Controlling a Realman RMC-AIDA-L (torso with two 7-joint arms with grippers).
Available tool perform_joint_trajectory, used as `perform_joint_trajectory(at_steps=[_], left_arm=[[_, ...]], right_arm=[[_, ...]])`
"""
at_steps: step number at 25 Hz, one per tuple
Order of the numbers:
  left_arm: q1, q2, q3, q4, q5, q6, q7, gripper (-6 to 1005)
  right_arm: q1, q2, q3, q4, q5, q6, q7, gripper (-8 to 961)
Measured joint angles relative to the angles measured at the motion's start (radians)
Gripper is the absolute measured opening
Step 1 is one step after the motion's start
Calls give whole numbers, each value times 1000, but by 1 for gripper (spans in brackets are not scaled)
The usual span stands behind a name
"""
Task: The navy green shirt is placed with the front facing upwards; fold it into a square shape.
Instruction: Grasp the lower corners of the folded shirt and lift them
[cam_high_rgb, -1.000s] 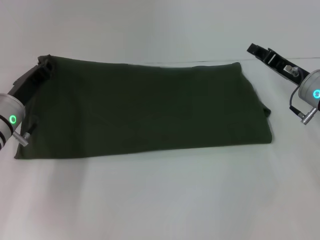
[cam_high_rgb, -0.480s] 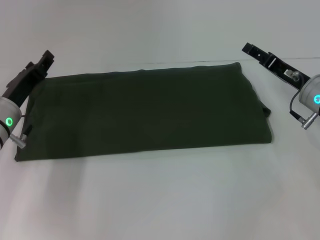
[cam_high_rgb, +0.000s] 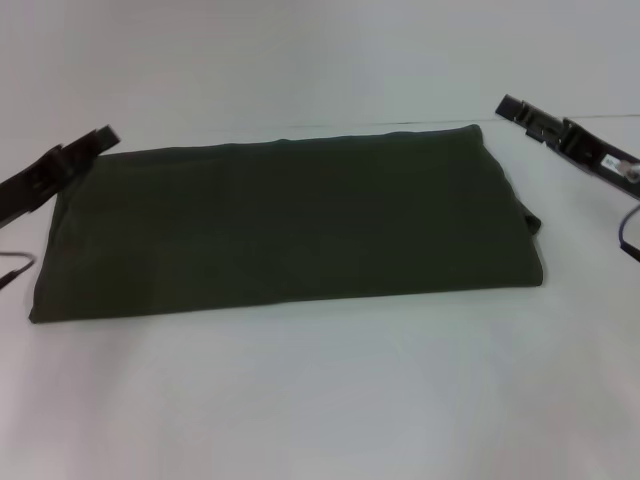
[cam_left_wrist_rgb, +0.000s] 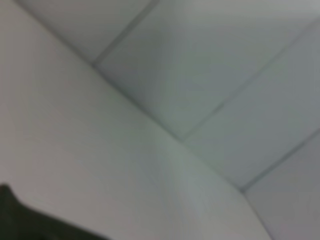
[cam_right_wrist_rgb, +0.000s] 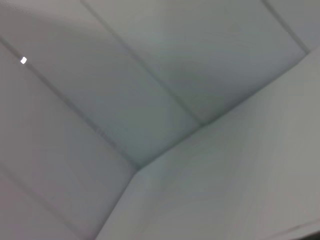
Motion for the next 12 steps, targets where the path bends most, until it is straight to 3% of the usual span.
perform_joint_trajectory(at_steps=[5, 9, 12], left_arm=[[9, 40, -28, 119, 293, 129, -198, 653], [-10, 62, -74, 173, 503, 191, -272, 653], [-19, 72, -95, 194, 596, 193, -261, 653]], right_arm=[[-39, -54, -149, -61, -55, -59, 170, 915], [-34, -95, -175, -79, -217, -72, 340, 915], [-33, -105, -171, -91, -283, -80, 378, 915]])
